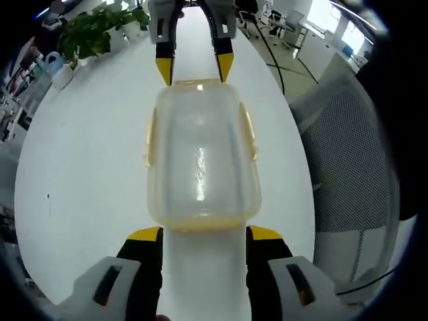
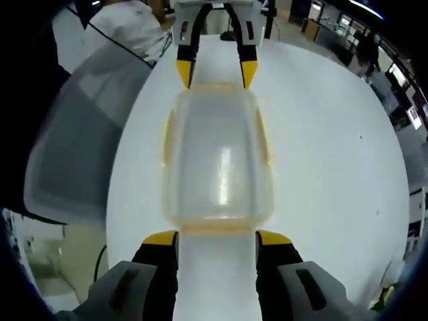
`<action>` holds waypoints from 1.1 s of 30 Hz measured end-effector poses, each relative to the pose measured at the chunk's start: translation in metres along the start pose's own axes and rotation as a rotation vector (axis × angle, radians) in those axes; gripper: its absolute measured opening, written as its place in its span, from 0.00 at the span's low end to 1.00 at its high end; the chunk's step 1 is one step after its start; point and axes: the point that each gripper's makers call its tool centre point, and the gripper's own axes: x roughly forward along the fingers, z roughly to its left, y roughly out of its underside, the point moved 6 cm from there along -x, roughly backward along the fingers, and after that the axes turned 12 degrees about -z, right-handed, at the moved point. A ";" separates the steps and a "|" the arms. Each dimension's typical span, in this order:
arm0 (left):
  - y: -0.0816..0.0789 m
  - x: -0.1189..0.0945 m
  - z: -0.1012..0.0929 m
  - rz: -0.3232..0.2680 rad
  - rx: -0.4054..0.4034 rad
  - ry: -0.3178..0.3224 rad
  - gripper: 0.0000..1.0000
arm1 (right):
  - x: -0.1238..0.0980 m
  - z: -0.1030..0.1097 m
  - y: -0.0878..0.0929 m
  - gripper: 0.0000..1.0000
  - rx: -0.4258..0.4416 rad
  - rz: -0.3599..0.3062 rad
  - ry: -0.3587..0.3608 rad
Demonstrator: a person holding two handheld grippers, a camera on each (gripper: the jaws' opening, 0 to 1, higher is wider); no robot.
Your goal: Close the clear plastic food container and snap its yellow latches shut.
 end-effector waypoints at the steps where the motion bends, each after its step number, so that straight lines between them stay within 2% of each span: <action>1: 0.001 0.000 0.000 0.004 0.001 -0.002 0.50 | 0.000 0.000 0.000 0.45 0.001 -0.001 0.001; 3: 0.004 0.000 0.001 0.014 -0.010 -0.005 0.49 | -0.001 0.001 0.001 0.46 0.015 -0.012 0.012; 9: 0.006 -0.005 -0.001 -0.019 -0.084 -0.029 0.49 | -0.009 -0.001 0.001 0.45 0.131 -0.078 0.043; 13: 0.004 -0.007 -0.003 -0.045 -0.153 -0.025 0.49 | -0.012 -0.001 0.005 0.45 0.170 -0.086 0.052; 20: 0.006 -0.007 -0.001 -0.043 -0.244 -0.023 0.50 | -0.013 0.000 0.003 0.46 0.233 -0.110 0.067; 22: 0.007 -0.008 -0.004 -0.052 -0.329 -0.015 0.50 | -0.015 0.001 0.002 0.46 0.254 -0.114 0.071; 25: 0.007 -0.012 -0.002 -0.068 -0.376 -0.027 0.50 | -0.017 0.000 0.001 0.46 0.302 -0.129 0.082; 28: 0.008 -0.016 -0.003 -0.090 -0.453 -0.027 0.50 | -0.021 -0.008 0.003 0.49 0.367 -0.137 0.140; 31: 0.009 -0.018 -0.003 -0.126 -0.550 -0.020 0.52 | -0.022 -0.010 0.003 0.49 0.450 -0.160 0.150; 33: 0.010 -0.019 -0.003 -0.133 -0.577 -0.025 0.52 | -0.022 -0.009 0.003 0.50 0.474 -0.170 0.151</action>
